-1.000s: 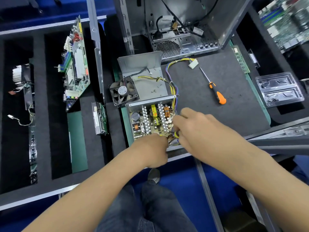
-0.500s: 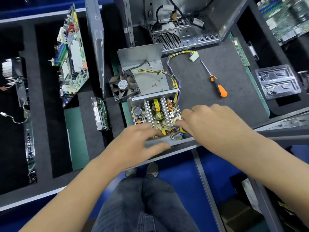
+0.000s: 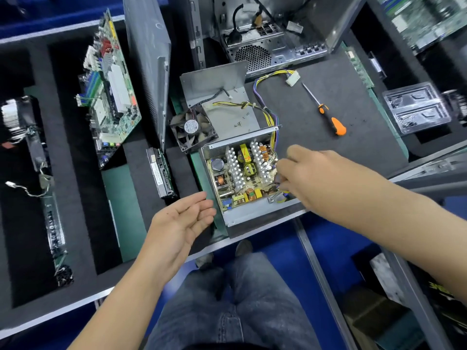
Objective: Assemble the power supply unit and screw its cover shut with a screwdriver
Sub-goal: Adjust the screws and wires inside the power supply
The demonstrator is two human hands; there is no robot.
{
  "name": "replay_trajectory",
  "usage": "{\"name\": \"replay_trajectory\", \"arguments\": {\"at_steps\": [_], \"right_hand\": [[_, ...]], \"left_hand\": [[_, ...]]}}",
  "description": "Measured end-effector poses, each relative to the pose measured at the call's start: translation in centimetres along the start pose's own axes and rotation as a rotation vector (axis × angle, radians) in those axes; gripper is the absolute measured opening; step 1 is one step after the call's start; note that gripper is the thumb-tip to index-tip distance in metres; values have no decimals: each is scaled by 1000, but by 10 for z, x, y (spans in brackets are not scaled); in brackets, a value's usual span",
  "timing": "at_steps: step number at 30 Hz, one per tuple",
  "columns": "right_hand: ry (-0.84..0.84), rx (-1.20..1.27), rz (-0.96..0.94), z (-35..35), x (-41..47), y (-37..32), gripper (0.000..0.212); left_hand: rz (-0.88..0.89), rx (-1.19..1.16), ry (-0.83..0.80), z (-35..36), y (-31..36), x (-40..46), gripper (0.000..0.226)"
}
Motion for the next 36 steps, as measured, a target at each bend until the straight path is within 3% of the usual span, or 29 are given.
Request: {"name": "replay_trajectory", "arguments": {"at_steps": [2,7,11,16,21,26,29,32,36], "right_hand": [[-76,-39,62,6,4,6,33],[-73,154,-17,4,0,12,19],[-62,6,-56,7,6,11,27],[11,26,-176,0,1,1,18],[-7,-94,-41,5,3,6,28],[2,44,-77,1,-5,-1,24],[1,-67,-28,4,-3,-6,27],[15,-170,59,2,-4,-5,11],[55,32,24,1,-11,-10,18]], "left_hand": [[3,-14,27,0,3,3,21],[35,14,132,1,3,5,25],[32,-59,139,8,1,6,34],[31,-122,100,13,2,5,21],[42,-71,90,9,3,4,16],[53,-91,84,3,7,9,15],[39,-111,45,2,8,9,17],[35,-91,2,5,8,8,22],[16,-84,-25,9,5,8,17]]}}
Point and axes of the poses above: each hand's wrist, its own x-axis towards the middle knuckle, its own z-axis out of the palm, y = z × x, the point moved 8 cm from there along x, towards the middle knuckle, and after that the axes turned 10 degrees about y, right-handed, at the moved point
